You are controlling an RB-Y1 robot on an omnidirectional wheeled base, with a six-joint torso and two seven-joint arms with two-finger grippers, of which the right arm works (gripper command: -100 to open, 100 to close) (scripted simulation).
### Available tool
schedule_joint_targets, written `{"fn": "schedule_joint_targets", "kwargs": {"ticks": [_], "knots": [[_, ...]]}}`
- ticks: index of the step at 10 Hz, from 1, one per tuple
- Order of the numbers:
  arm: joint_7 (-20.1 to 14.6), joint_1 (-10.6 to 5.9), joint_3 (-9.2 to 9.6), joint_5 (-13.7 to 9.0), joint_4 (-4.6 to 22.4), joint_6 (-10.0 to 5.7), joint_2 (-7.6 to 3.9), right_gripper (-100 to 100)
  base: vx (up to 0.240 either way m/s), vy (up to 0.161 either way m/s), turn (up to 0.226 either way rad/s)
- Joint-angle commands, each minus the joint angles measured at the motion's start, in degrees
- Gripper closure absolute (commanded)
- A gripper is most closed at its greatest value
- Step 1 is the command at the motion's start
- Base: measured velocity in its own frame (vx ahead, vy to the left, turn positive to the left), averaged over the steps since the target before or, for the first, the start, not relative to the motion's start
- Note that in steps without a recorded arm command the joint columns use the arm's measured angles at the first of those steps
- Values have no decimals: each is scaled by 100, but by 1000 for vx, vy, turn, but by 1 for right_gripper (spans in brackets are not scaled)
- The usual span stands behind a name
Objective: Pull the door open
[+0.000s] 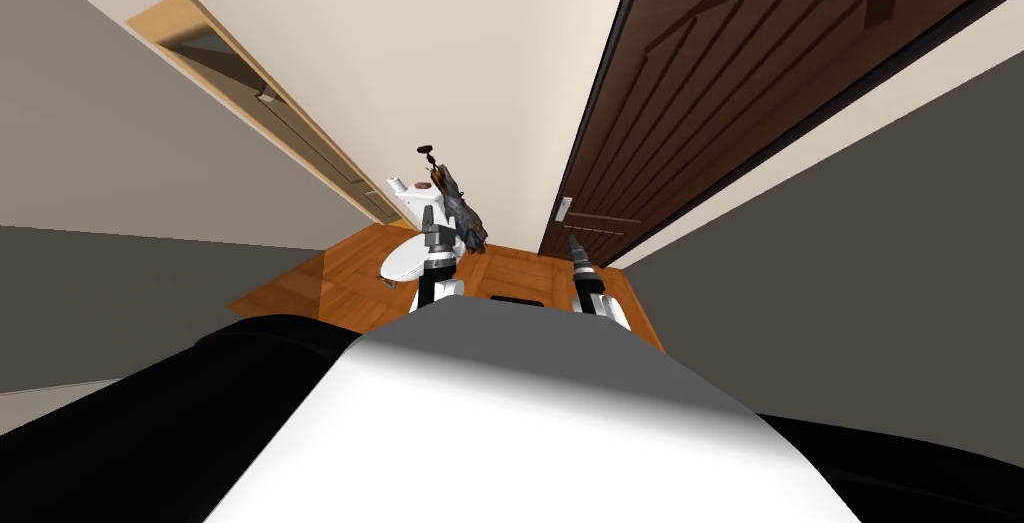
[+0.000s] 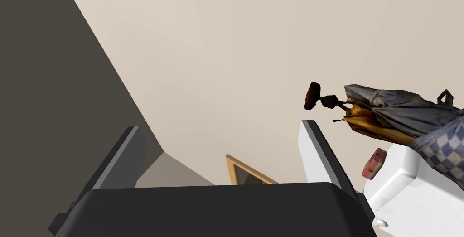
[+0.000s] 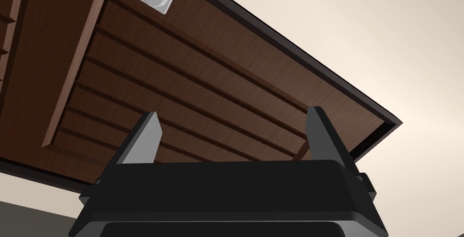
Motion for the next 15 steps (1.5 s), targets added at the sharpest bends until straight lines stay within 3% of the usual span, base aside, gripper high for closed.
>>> {"fn": "schedule_joint_targets", "kwargs": {"ticks": [1,2,5,6,10,11,14,15], "knots": [[-104,-7,-18,286,120,168,-23,-100,81,-40,141],[-104,-7,-18,326,120,168,-23,-100,66,-27,30],[-273,-58,-25,872,357,493,-51,-100,69,-38,108],[-273,-58,-25,931,357,493,-51,-100,55,-41,43],[-500,-125,-34,1670,674,925,-80,-100,76,-50,121],[-500,-125,-34,1738,674,925,-80,-100,58,-37,38],[-666,-174,-41,2293,906,1243,-98,-100,62,-35,109],[-666,-174,-41,2332,906,1243,-98,-100,54,-46,45]]}}
